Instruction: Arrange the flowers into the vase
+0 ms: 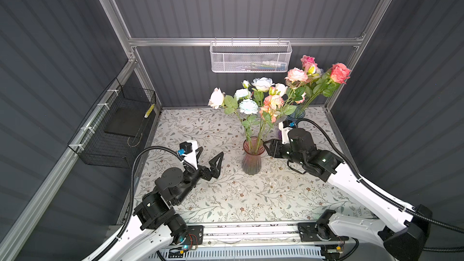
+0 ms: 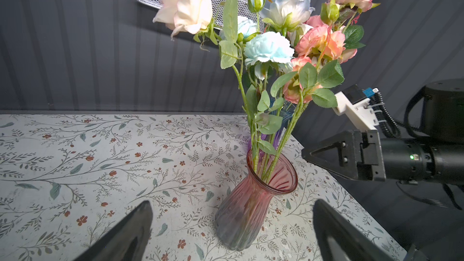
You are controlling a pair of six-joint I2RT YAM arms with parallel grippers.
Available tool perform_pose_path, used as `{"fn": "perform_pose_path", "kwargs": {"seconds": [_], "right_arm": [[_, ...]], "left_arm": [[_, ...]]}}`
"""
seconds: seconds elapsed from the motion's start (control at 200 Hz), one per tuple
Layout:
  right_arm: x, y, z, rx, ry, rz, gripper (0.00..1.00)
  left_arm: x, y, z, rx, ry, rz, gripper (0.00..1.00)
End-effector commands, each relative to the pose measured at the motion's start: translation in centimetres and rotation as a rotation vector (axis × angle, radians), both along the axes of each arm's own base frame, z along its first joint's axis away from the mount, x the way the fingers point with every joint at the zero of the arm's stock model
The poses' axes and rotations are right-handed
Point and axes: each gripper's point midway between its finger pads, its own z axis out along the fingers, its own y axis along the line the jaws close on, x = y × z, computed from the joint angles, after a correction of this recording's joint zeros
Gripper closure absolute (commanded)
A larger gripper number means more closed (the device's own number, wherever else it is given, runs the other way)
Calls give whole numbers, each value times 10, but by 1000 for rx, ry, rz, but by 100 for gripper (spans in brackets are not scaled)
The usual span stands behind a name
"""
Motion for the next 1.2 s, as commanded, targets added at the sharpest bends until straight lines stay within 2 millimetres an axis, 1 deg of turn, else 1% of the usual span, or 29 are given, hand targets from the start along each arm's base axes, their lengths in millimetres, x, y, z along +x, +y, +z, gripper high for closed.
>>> {"fn": "perform_pose_path", "kwargs": {"seconds": [0.0,0.115,0.2,0.23,0.235,0.24,0.245,0.25,0.26,0.27,0.35,0.415,0.47,0.495,0.53,0.59,0.635,0.675,0.81,0.845,0.895,0.945,0.96,0.97,0.98,0.995,1.03,1.085,1.196], "right_arm": [[-19,-18,9,-29,-27,-2,43],[-33,-36,20,-29,-72,-10,40],[-46,-42,28,-24,-113,24,31],[-50,-45,30,-24,-130,28,23],[-50,-47,30,-25,-132,25,21],[-51,-49,29,-29,-137,21,11],[-51,-49,29,-29,-137,21,11],[-52,-51,31,-29,-146,17,4],[-53,-52,31,-30,-150,15,2],[-54,-54,31,-32,-156,11,1],[-57,-71,32,-36,-217,-43,1],[-55,-87,32,46,-230,-164,1],[-53,-94,39,54,-307,-193,1],[-51,-97,45,56,-349,-203,1],[-47,-101,46,20,-383,-222,1],[-38,-111,37,-73,-404,-276,1],[-31,-121,31,-142,-418,-330,1],[-27,-125,27,-195,-436,-350,1],[-13,-135,16,-356,-557,-405,1],[-11,-137,17,-384,-593,-411,1],[-11,-135,19,-427,-648,-389,1],[-12,-137,25,-466,-719,-389,1],[-12,-138,26,-477,-745,-393,1],[-11,-138,22,-512,-755,-382,1],[-11,-138,27,-494,-780,-397,1],[-11,-138,22,-532,-795,-385,1],[-11,-141,26,-547,-849,-408,1],[-7,-149,24,-564,-877,-449,1],[9,-165,6,-619,-830,-475,1]], "left_arm": [[0,6,12,24,-9,26,0],[1,8,13,36,1,37,0],[4,14,12,41,19,80,1],[6,18,9,50,37,107,7],[7,19,8,54,40,110,9],[7,19,7,57,43,114,11],[7,20,7,59,45,117,12],[8,21,7,64,47,123,11],[8,22,5,73,51,130,3],[9,22,4,78,53,132,1],[15,35,-8,108,99,228,0],[18,49,-16,118,122,309,0],[20,63,-21,115,127,387,0],[22,70,-23,118,125,431,0],[23,77,-28,135,124,474,0],[28,90,-40,172,136,576,0],[29,104,-51,175,159,684,0],[31,110,-59,201,159,742,0],[48,106,-78,279,71,843,0],[58,93,-82,350,9,802,0],[68,67,-91,488,-81,664,0],[74,57,-100,551,-111,623,0],[75,57,-103,570,-109,621,0],[76,57,-106,583,-105,620,0],[77,57,-108,593,-101,618,0],[79,58,-111,608,-94,615,0],[86,60,-118,634,-78,599,0],[97,68,-131,611,-23,569,0],[117,103,-150,538,57,624,0]]}}
